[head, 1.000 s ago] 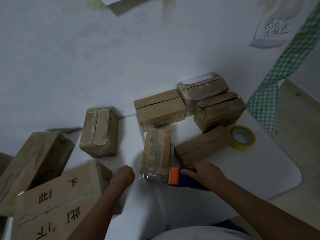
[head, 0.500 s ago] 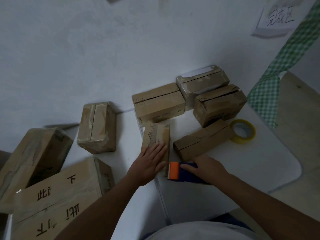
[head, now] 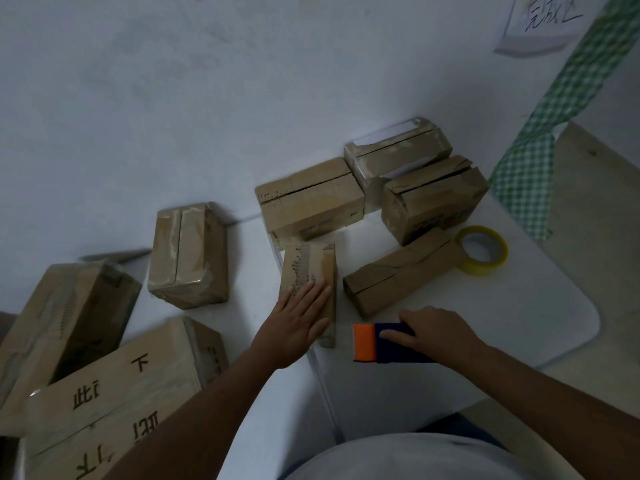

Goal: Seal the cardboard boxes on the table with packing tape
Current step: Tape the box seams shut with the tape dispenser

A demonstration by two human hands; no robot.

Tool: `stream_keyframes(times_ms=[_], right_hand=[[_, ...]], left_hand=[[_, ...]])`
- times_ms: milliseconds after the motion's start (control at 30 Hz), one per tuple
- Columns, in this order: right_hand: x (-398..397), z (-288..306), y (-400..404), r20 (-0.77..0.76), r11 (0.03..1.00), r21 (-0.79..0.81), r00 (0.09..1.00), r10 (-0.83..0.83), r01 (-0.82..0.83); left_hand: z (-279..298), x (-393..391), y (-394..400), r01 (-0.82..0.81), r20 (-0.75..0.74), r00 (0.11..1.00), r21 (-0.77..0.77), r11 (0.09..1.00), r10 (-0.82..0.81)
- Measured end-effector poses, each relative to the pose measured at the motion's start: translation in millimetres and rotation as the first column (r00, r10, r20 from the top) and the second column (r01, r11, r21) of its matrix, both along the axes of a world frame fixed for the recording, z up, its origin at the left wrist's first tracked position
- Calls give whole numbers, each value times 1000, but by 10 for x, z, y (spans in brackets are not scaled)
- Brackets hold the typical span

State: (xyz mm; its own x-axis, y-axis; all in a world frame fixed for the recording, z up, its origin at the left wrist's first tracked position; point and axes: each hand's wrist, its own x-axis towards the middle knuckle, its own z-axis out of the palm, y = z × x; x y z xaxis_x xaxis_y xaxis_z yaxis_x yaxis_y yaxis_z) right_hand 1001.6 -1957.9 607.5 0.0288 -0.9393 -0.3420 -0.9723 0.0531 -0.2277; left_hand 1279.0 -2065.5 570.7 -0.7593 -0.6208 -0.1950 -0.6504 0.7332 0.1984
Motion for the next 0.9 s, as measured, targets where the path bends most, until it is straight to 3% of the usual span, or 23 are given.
stream_keyframes(times_ms=[167, 333, 500, 600, 700, 900], right_hand=[[-24, 5, 19, -3, 1000, -10, 1000, 18, -18], [-37, 3, 49, 92, 993, 53, 990, -107, 102], [20, 68, -30, -12, 993, 31, 993, -116, 116], [35, 87, -42, 7, 990, 55, 991, -134, 133], [40, 99, -37, 46, 986, 101, 989, -141, 136], [220, 113, -159, -55, 984, 126, 991, -121, 127]], left_hand=[[-24, 7, -15, -2, -20, 1000, 17, 1000, 2], [-22, 13, -4, -3, -19, 1000, 4, 1000, 3], [28, -24, 78, -77, -52, 996, -14, 997, 76], [65, -107, 140, -54, -192, 981, -86, 995, 37], [39, -154, 213, -46, -348, 937, -5, 999, 42], [-67, -142, 321, -172, -365, 918, -17, 985, 154]])
